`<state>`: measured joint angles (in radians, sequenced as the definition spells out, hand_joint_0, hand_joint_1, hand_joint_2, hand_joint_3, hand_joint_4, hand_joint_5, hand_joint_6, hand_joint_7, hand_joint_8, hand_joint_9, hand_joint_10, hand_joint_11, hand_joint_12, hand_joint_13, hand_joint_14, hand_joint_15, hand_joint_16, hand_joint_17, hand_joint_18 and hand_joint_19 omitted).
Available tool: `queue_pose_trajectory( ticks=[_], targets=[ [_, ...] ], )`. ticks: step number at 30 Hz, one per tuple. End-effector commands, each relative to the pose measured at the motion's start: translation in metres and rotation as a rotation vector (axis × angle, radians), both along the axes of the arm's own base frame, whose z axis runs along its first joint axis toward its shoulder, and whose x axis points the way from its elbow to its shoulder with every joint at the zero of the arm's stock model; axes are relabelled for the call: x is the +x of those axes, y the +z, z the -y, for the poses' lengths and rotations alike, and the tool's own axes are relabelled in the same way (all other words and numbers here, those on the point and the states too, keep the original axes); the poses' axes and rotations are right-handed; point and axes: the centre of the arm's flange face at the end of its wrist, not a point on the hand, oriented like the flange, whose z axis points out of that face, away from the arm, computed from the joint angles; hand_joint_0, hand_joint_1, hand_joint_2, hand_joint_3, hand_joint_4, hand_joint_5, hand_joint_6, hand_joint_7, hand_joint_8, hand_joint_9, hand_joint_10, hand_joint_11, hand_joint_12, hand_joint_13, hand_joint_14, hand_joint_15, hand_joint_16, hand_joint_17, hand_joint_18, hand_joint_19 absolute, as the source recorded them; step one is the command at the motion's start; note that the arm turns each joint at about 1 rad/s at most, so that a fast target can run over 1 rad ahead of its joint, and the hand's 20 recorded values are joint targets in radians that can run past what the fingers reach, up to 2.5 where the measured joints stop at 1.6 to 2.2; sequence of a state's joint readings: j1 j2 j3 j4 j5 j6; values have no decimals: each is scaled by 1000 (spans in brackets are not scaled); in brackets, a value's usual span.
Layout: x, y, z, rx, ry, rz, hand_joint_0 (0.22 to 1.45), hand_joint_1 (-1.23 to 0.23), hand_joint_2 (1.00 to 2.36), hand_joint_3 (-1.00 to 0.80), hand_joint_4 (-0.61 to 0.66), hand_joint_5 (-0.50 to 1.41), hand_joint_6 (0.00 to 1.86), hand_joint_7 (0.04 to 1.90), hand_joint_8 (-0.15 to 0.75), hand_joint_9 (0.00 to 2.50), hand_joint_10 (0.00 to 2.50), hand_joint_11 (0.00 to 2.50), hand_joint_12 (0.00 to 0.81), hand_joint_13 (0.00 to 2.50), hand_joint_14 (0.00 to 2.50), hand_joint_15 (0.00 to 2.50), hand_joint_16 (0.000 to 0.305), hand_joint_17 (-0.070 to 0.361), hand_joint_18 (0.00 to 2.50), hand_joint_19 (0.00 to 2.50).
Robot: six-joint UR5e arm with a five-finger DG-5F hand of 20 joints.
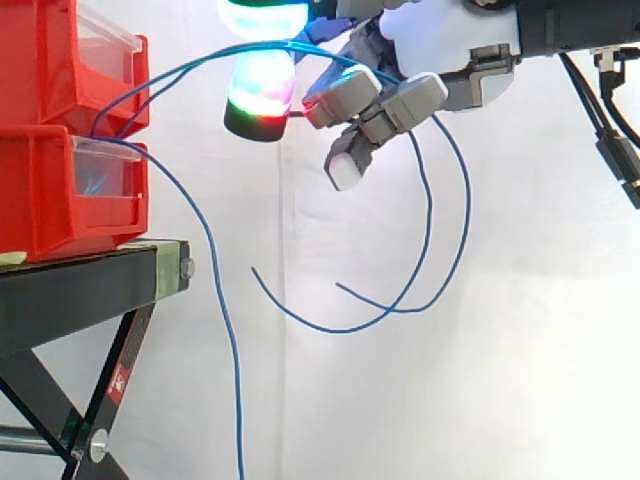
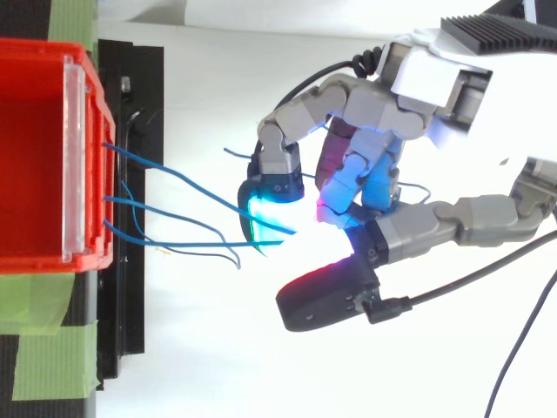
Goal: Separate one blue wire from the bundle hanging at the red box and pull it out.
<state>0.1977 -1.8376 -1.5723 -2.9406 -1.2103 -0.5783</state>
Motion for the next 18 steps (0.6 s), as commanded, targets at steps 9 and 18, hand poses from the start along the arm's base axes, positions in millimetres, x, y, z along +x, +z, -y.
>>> queue_pose_trajectory(
  ticks=[9, 18],
  targets=[
    [0, 0, 0, 0, 2, 1, 611, -753, 1017, -275, 208, -151, 900, 1157, 399, 1432, 1, 1748, 378, 1697, 25, 1652, 56, 127, 1034, 645],
    [0, 0, 1, 0, 0, 0, 632, -908, 1020, -248, 201, -183, 912, 1140, 371, 1260, 0, 1784, 380, 1598, 27, 1632, 58, 130, 937, 618]
  ],
)
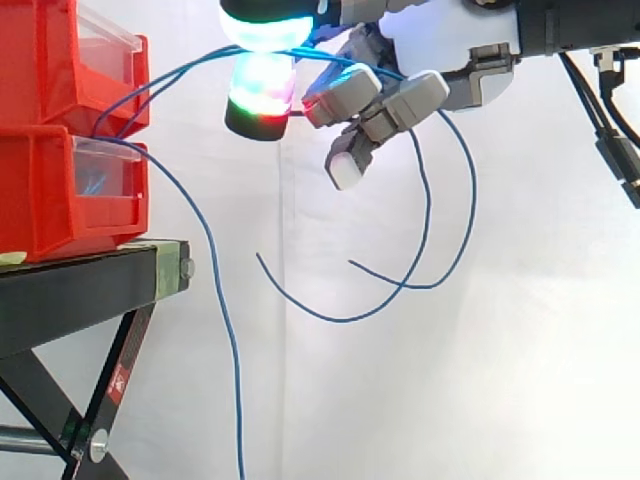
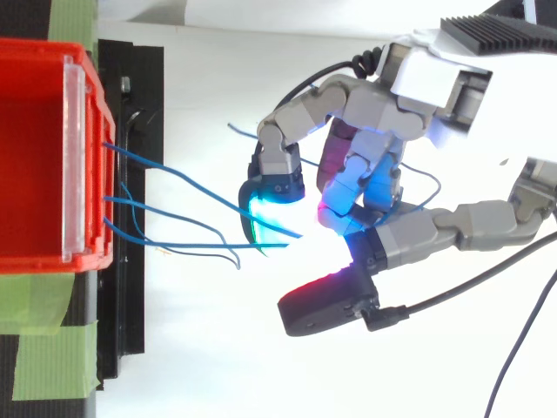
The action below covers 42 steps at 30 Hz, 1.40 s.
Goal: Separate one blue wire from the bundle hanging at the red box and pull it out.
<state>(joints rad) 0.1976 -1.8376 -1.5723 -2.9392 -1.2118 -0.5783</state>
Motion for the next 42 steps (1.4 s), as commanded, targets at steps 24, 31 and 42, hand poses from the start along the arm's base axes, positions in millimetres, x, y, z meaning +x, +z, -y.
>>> queue_pose_trajectory(
  ticks=[24, 31, 42],
  targets=[
    [0, 0, 0, 2, 0, 3, 552, -818, 1001, -487, 243, -203, 912, 1064, 388, 1202, 13, 1730, 405, 1568, 62, 1577, 62, 138, 915, 622],
    [0, 0, 0, 2, 0, 3, 499, -734, 1000, -500, 259, -198, 904, 1079, 411, 1220, 62, 1702, 424, 1562, 172, 1515, 65, 146, 949, 643],
    [0, 0, 1, 2, -1, 3, 490, -612, 1001, -483, 250, -182, 890, 1076, 415, 1342, 27, 1710, 430, 1604, 193, 1486, 65, 147, 1009, 661]
  ],
)
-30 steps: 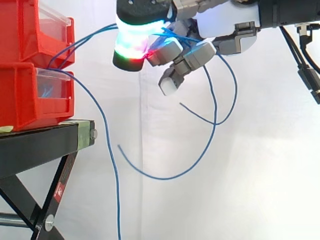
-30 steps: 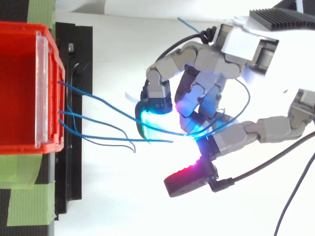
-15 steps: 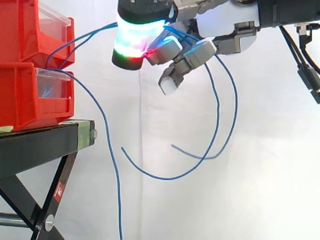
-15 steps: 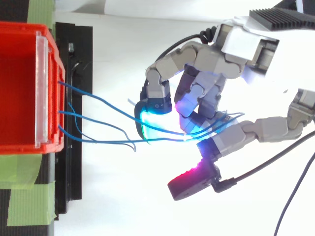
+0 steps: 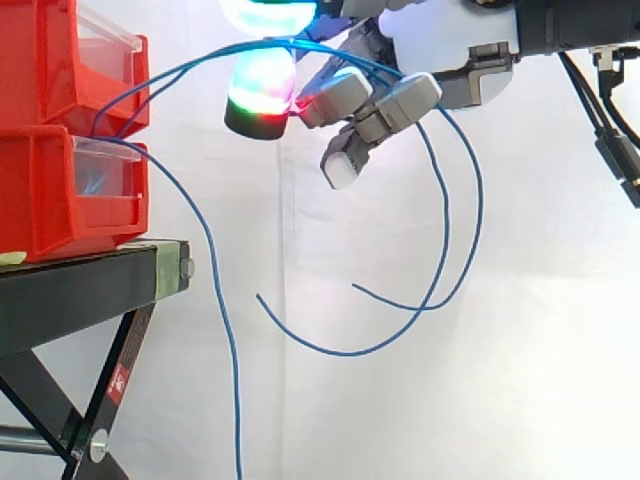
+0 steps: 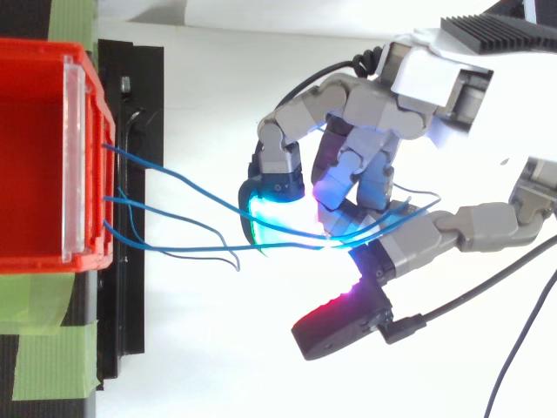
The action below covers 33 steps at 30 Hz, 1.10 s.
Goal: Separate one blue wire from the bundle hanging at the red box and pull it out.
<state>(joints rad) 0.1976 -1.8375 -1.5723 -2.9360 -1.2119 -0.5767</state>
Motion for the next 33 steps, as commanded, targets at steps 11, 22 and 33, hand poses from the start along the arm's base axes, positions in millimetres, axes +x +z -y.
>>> queue_pose_trajectory(
  ticks=[11, 22, 33],
  targets=[
    [0, 0, 0, -2, -1, 0, 558, -541, 1008, -418, 236, -165, 879, 1115, 398, 1420, 1, 1746, 389, 1642, 88, 1571, 60, 134, 1015, 681],
    [0, 0, 0, 0, 0, 0, 597, -693, 1019, -265, 199, -150, 890, 1150, 405, 1492, 2, 1764, 383, 1703, 3, 1635, 55, 124, 1065, 686],
    [0, 0, 0, 0, 0, 0, 621, -884, 1020, -222, 183, -181, 905, 1152, 368, 1311, 3, 1785, 381, 1596, 0, 1632, 57, 128, 964, 651]
  ],
)
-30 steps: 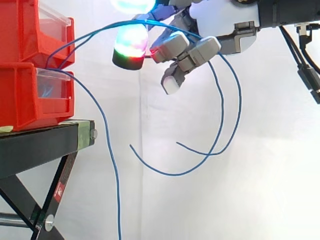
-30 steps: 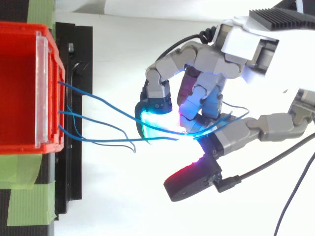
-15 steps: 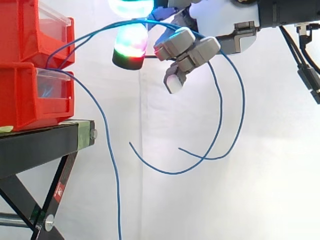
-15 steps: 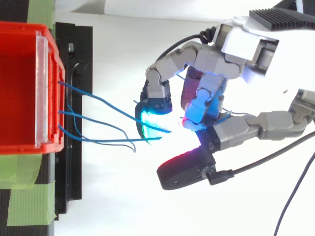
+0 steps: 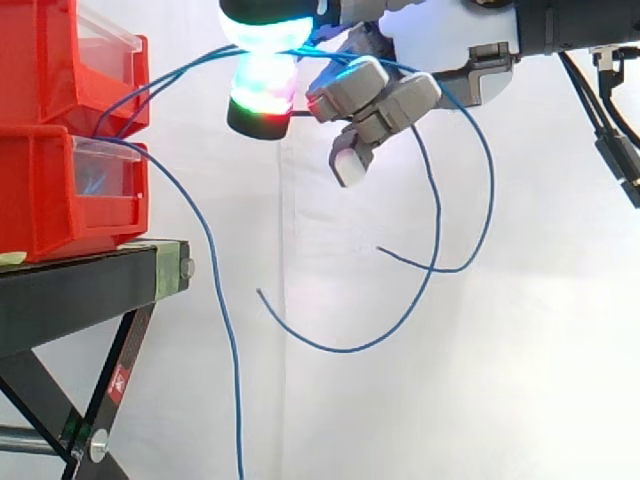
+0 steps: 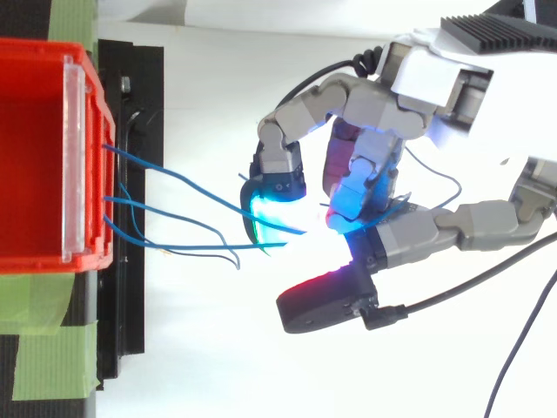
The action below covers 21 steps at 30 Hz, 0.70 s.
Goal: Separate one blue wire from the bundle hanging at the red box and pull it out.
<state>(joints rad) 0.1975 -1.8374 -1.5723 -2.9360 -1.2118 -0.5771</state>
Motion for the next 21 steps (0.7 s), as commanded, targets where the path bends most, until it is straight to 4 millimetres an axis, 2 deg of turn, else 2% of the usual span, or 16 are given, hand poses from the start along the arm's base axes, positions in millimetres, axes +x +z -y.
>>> queue_pose_trajectory(
  ticks=[1, 15, 16, 17, 21],
  targets=[
    [0, 1, 0, 1, 0, 1, 628, -909, 1021, -221, 188, -186, 906, 1152, 362, 1274, 1, 1780, 387, 1585, 0, 1637, 57, 129, 938, 636],
    [0, 0, 0, -1, 0, 0, 694, -1025, 1015, -315, 227, -236, 915, 1114, 352, 1040, 0, 1805, 395, 1469, 4, 1582, 62, 139, 869, 533],
    [0, 1, 0, -1, 0, 1, 699, -1038, 1014, -332, 235, -237, 918, 1146, 361, 1028, 63, 1815, 399, 1463, 5, 1579, 61, 138, 870, 517],
    [0, 0, 0, 0, 0, 0, 703, -1044, 1015, -334, 244, -237, 919, 1171, 367, 1013, 309, 1786, 400, 1460, 5, 1569, 62, 139, 869, 514],
    [0, 1, 0, 1, 0, 3, 719, -1061, 1014, -340, 269, -250, 937, 1147, 374, 905, 526, 1744, 416, 1419, 5, 1572, 62, 141, 873, 494]
  ],
)
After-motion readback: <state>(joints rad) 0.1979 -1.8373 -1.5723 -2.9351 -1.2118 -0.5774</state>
